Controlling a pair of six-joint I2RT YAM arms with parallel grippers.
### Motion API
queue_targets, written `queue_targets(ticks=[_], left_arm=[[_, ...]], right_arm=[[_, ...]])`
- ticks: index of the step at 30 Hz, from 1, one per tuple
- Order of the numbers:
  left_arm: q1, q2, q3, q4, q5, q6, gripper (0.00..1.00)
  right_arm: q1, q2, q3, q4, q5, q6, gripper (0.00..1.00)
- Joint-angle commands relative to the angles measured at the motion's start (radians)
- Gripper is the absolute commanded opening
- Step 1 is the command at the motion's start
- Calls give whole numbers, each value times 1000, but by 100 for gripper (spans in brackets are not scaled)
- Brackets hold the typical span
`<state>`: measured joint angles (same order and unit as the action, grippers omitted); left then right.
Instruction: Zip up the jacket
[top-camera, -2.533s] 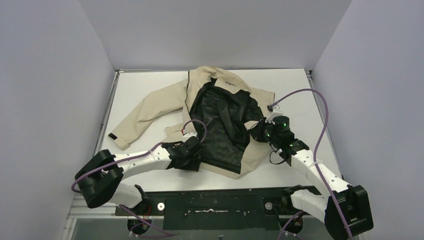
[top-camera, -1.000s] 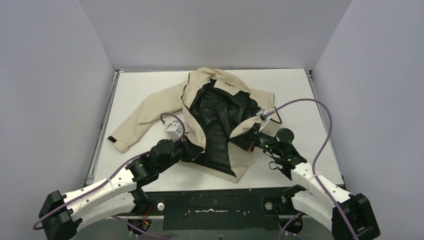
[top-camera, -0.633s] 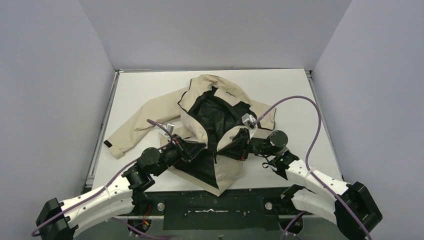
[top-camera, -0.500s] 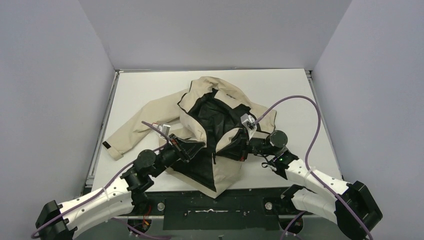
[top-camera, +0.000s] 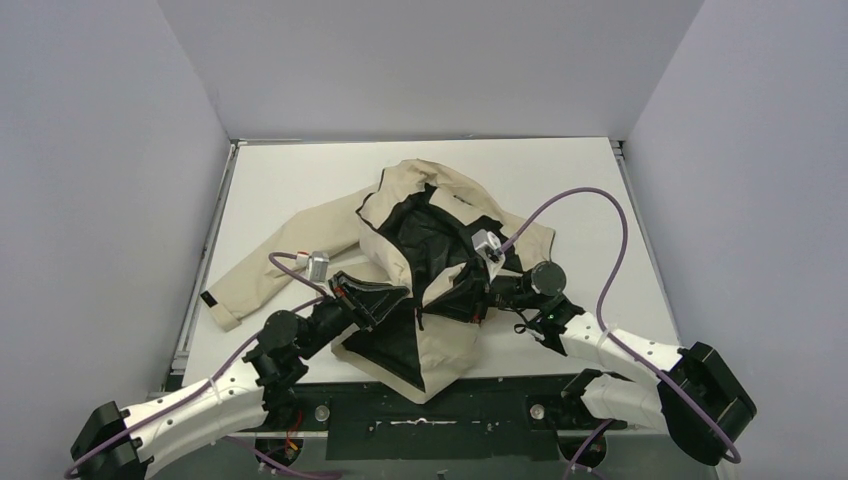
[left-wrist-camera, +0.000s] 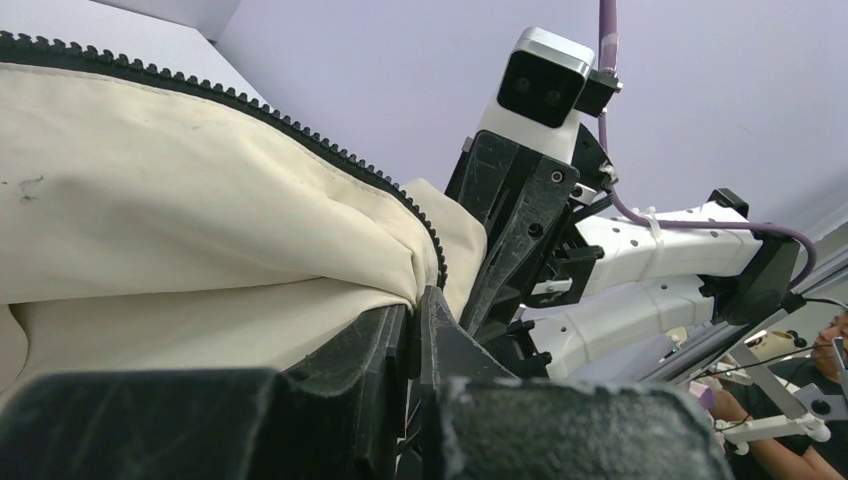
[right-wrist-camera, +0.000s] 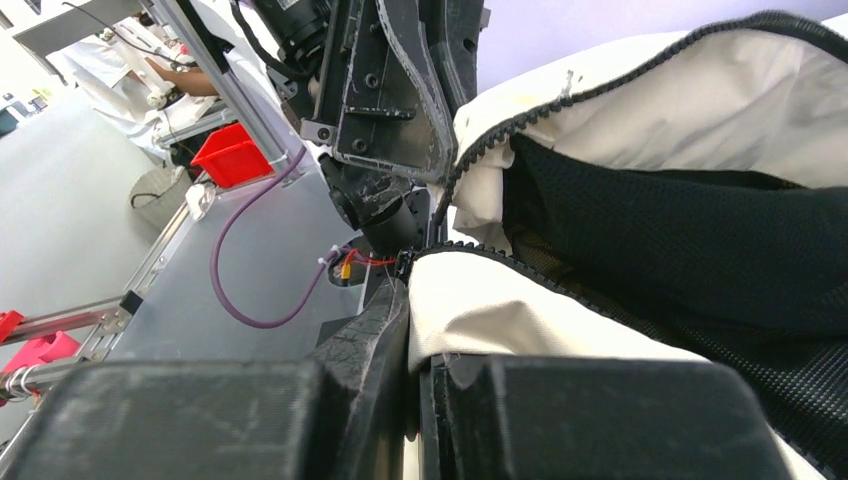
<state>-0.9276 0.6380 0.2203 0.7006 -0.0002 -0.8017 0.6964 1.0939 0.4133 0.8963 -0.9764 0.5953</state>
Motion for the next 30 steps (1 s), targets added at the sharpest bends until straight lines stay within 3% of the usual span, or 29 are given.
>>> queue_targets(ticks=[1,30], left_arm=[[3,-7,-4,139,48,-14,0],[3,-20,-18,175,45,-30,0]], right_arm=[[11,-1,32,166,32,-23,0],[21,11,7,172,33,-43,0]])
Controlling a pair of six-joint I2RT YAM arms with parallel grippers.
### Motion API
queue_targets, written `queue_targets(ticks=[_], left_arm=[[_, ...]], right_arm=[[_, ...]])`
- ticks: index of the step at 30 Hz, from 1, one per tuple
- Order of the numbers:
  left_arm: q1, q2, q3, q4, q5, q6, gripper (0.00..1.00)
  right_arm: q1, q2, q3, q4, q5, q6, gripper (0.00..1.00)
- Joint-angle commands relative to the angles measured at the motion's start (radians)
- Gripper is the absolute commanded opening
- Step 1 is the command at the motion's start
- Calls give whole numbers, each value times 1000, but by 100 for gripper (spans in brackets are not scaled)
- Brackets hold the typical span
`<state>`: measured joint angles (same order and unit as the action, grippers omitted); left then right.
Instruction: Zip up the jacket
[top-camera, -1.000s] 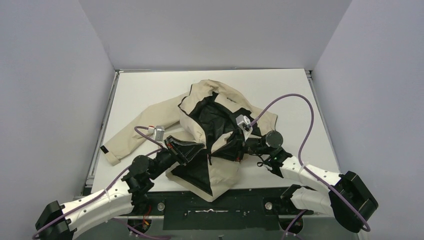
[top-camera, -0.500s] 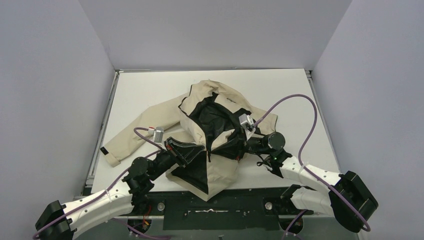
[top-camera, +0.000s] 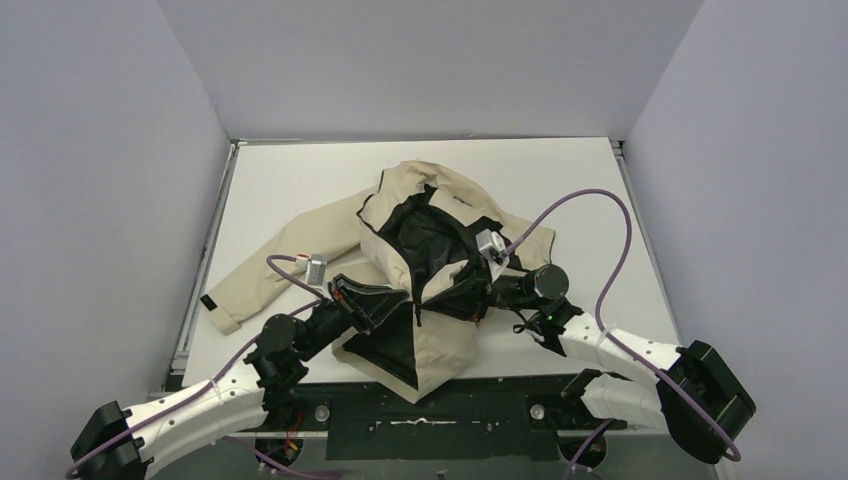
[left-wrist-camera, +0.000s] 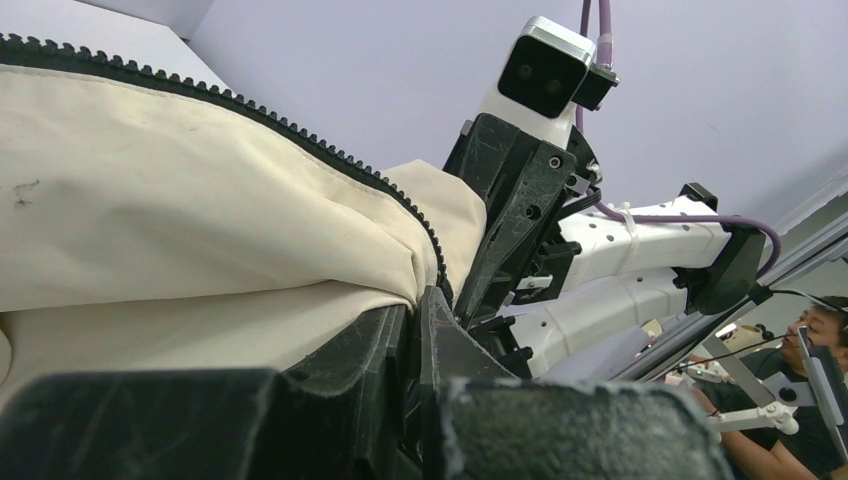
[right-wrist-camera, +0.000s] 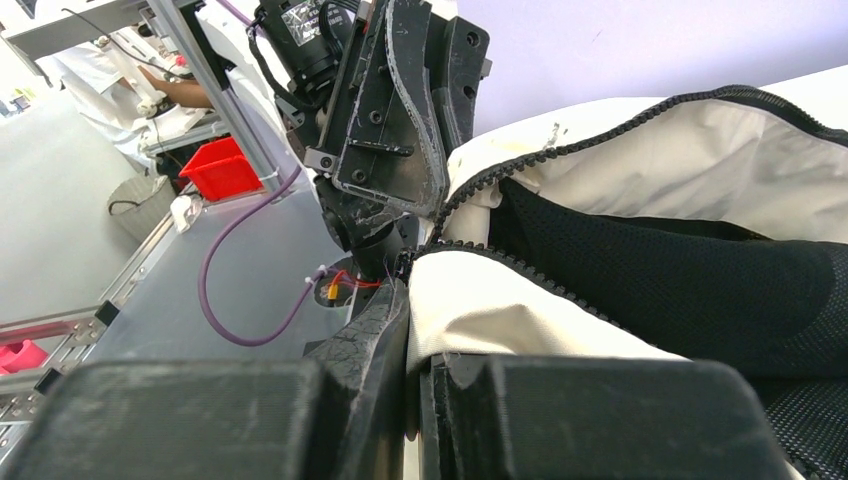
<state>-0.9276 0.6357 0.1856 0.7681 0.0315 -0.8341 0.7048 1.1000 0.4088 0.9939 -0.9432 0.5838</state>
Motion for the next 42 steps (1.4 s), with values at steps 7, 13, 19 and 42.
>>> queue_targets(ticks=[7,13,19,42], left_arm=[[2,-22,16,106,14,3,0],[2,-20,16,105,25,1,0],[3,-18,14,108,31,-2,0],[2,-6,11,124,51,-13,0]], right_arm=[[18,6,10,73,-3,-34,0],[18,-6,13,67,12,-40,0],[18,-17,14,52,29,-51,0],[18,-52,22,26,78,-62,0]])
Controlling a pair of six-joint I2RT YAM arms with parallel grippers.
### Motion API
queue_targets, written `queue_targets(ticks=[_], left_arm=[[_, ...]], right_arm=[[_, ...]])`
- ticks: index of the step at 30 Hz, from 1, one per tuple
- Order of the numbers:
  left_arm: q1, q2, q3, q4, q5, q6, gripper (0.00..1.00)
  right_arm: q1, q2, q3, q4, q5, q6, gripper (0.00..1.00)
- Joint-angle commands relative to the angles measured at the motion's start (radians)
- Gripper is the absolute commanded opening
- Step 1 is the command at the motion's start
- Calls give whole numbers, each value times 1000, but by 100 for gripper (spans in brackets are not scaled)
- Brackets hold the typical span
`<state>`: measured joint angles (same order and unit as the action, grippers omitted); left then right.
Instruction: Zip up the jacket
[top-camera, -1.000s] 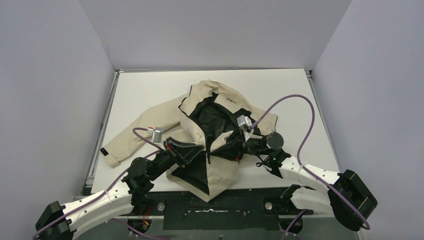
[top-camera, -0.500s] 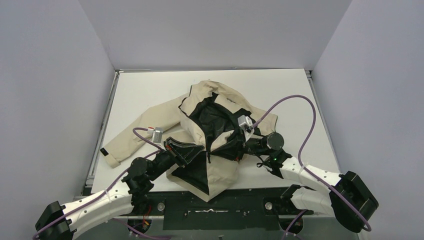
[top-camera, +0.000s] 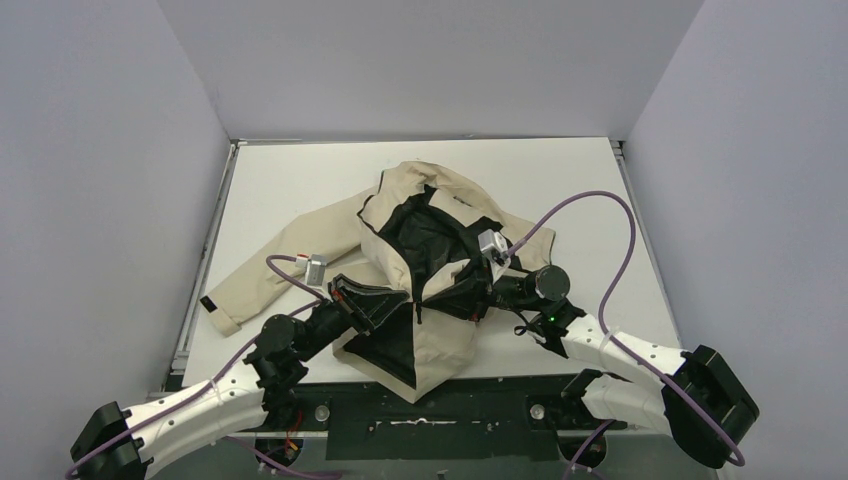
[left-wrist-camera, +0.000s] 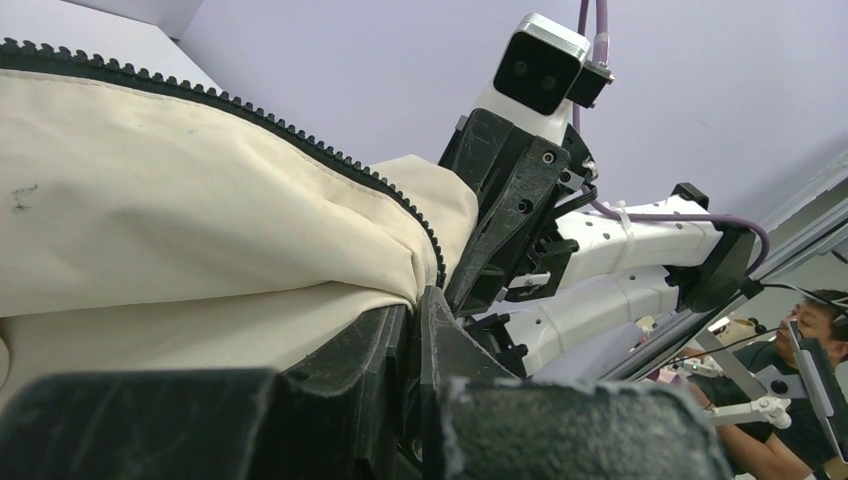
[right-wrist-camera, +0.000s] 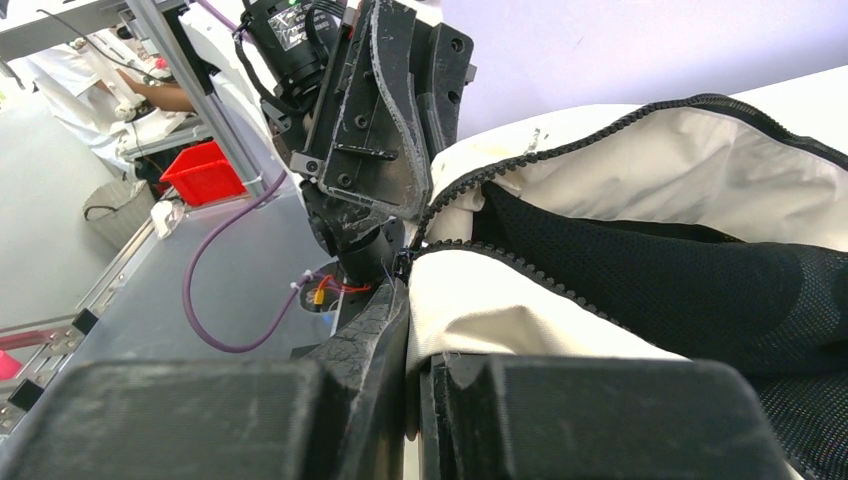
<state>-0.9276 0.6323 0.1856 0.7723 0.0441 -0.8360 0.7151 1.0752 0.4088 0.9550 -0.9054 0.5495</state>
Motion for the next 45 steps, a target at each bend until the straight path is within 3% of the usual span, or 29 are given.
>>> queue_targets(ticks=[1,14,30,45], left_arm=[[2,-1,12,122,40,-11,0],[3,4,7,85,3,0,0],[2,-3,-1,59,-19,20,0],[0,53,23,46,101,92,0]], right_arm=[[7,-28,22,65,45,-28,0],[15,-36,9,157,101,34,0],[71,-56,-5,174,302,48,0],[69,-134,78,-24,467,54,0]])
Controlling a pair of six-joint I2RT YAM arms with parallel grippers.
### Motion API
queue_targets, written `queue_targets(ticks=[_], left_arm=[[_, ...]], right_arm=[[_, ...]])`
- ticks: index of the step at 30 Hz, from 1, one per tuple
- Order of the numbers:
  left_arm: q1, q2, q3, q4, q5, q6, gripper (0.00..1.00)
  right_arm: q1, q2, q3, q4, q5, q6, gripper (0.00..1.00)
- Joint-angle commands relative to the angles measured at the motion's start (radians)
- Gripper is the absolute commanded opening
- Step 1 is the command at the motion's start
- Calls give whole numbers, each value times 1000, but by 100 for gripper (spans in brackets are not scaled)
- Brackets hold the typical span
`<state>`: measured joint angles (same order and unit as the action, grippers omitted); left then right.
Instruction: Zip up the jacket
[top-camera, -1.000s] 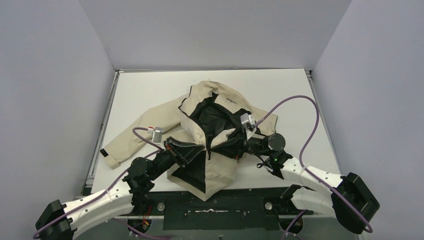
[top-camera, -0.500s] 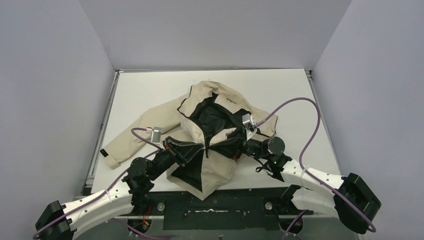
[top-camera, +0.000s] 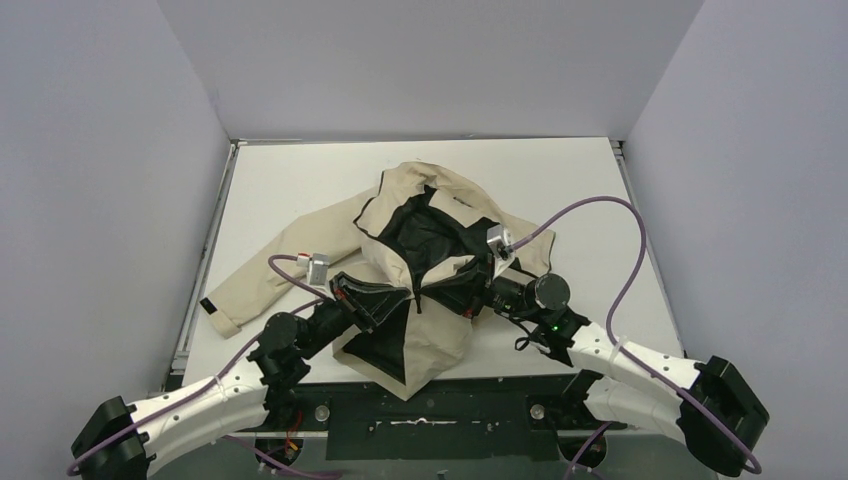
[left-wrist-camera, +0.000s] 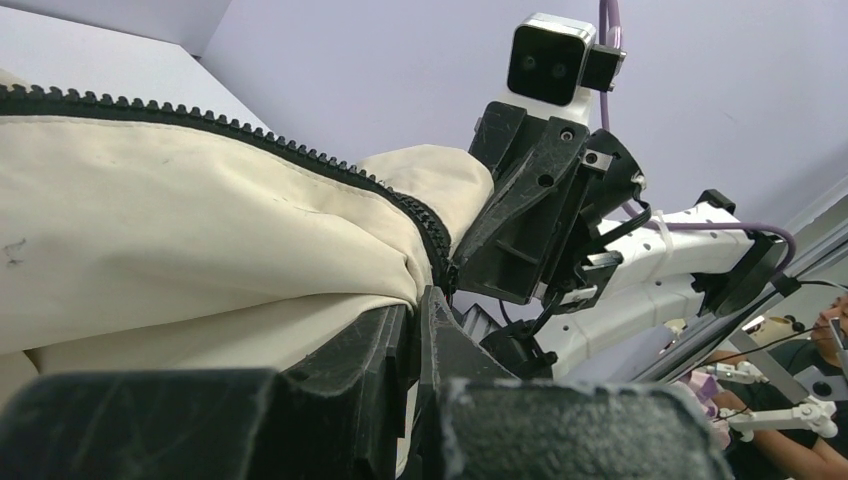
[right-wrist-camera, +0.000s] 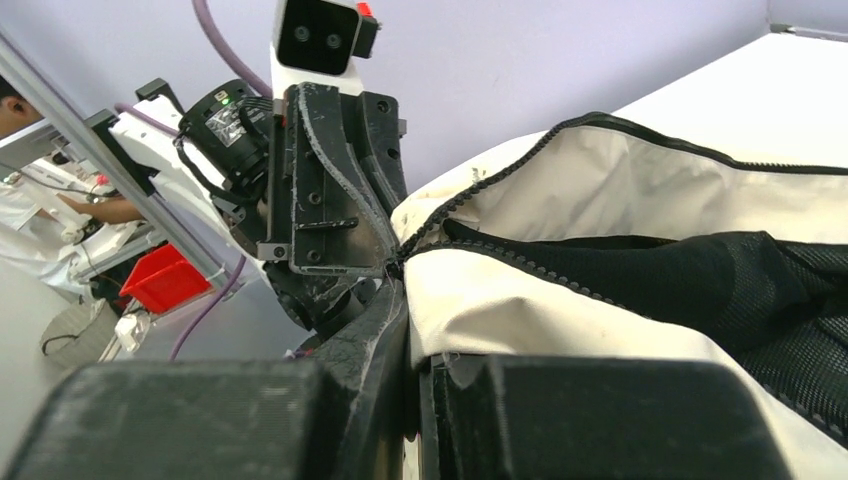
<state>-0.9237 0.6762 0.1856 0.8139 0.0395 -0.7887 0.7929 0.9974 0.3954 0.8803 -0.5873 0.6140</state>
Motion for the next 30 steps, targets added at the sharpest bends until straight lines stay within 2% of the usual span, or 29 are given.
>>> queue_targets(ticks=[1,7,30], left_arm=[[-4,12,24,0,115,46,0],[-5,26,28,-22,142,62,0],[-14,92,33,-61,162,75,0]], right_arm=[[-7,-65,90,40,164,-10,0],[-7,-124,86,-8,263,-2,0],[-7,-147,151,19,316,30,0]])
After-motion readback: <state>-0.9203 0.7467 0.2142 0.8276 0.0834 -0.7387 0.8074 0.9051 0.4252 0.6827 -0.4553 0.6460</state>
